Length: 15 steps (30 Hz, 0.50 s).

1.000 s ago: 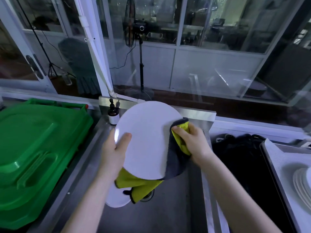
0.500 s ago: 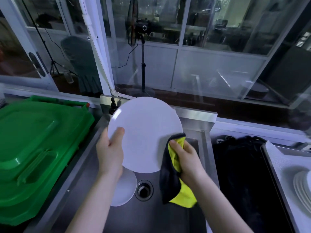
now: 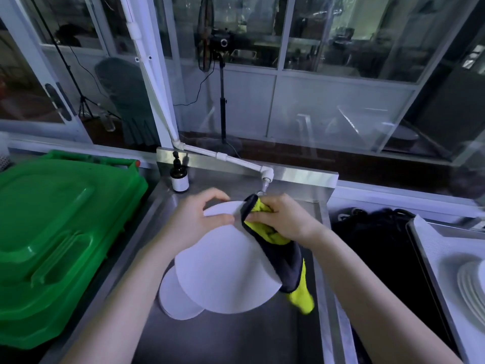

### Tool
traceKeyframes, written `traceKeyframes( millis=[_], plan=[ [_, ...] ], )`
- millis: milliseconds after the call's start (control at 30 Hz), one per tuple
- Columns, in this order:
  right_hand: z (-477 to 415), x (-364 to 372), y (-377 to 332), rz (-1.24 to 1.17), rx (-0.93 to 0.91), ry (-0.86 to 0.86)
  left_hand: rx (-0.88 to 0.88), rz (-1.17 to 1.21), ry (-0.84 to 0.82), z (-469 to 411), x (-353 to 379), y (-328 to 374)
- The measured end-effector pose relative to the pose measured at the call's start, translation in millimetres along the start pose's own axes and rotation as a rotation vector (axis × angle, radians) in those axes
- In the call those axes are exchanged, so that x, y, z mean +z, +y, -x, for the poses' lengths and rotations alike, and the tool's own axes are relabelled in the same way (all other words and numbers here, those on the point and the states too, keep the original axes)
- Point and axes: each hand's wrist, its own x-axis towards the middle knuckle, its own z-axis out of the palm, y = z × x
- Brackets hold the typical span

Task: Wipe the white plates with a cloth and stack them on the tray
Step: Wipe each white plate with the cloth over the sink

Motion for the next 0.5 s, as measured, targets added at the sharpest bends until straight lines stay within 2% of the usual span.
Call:
traceKeyframes(
  millis=[67,167,267,333,400,500],
  plan=[
    [7,3,12,-0.244,0.083,0.097,-0.138,0.184,0.148,8,0,-8],
    [16,7,28,-0.768,0.257,0.337,-0.333,0.439,0.363,32,14,-16],
    [20,21,30,-1.131,0.374,0.539,-0.407,0.709,0.494,48,49,-8],
    [23,33,30,-1.229,0.403,0.584,-0.402,0.808,0.556,45,68,5],
    [29,43,29,-1.218,0.402,0.558,-0.408,0.845,0.651,34,71,12],
    [28,42,28,-1.121,0.370,0.513,-0.377,0.728,0.689,24,62,7]
  ],
)
